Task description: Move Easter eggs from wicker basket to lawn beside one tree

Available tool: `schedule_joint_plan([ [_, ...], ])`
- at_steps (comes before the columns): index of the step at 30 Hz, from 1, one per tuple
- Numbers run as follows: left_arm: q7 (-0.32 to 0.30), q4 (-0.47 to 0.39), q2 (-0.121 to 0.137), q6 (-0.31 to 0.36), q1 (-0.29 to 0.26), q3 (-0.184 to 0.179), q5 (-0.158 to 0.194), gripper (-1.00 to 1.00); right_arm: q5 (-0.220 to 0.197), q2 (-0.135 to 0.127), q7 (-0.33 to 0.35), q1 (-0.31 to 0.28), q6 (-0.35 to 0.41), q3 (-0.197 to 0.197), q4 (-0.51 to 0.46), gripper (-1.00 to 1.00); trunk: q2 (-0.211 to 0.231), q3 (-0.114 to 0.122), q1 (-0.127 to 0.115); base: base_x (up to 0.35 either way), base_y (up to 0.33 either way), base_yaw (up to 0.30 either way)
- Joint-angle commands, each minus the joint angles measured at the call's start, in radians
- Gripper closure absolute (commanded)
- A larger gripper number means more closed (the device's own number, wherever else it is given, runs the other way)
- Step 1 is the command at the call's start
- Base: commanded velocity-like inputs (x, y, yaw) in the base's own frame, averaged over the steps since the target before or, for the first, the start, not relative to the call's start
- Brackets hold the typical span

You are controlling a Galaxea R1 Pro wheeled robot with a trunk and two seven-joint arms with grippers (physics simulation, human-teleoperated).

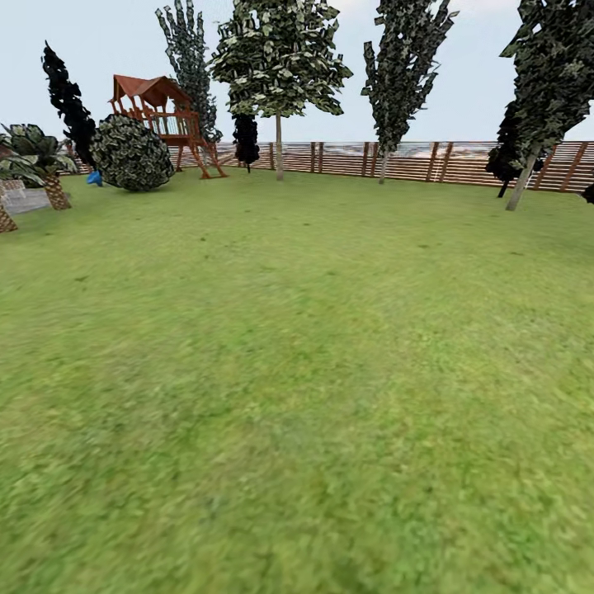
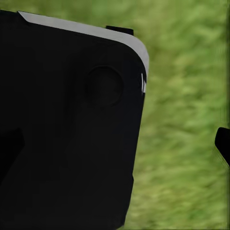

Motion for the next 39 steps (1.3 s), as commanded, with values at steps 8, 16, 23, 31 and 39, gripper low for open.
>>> schedule_joint_plan([
  [8,0.0,0.0,0.0,-0.002,-0.001,0.006,0.006,-1.0,0.008,-0.001,-0.001,-0.001,-0.003,0.0,0.001,-1.0,0.0,-0.001,0.001,0.339,0.0,0.0],
  [16,-0.002,0.0,0.0,-0.002,-0.001,0.006,0.006,-1.0,0.008,0.0,-0.001,-0.001,-0.003,0.0,0.001,-1.0,0.0,-0.001,0.001,0.339,0.0,0.0],
  [23,-0.002,0.0,0.0,-0.002,0.0,0.006,0.006,-1.0,0.008,0.001,-0.001,-0.001,-0.005,-0.002,-0.001,-1.0,0.0,-0.001,0.001,0.338,0.0,0.0],
  [31,-0.001,0.0,0.0,-0.002,0.0,0.006,0.006,-1.0,0.003,0.002,0.001,-0.001,-0.01,-0.007,-0.032,-1.0,0.0,-0.001,0.001,0.339,0.0,0.0],
  [39,0.0,0.0,0.0,-0.002,0.0,0.006,0.006,-1.0,0.006,0.0,0.006,-0.001,-0.009,-0.003,-0.037,-1.0,0.0,-0.001,0.001,0.339,0.0,0.0],
])
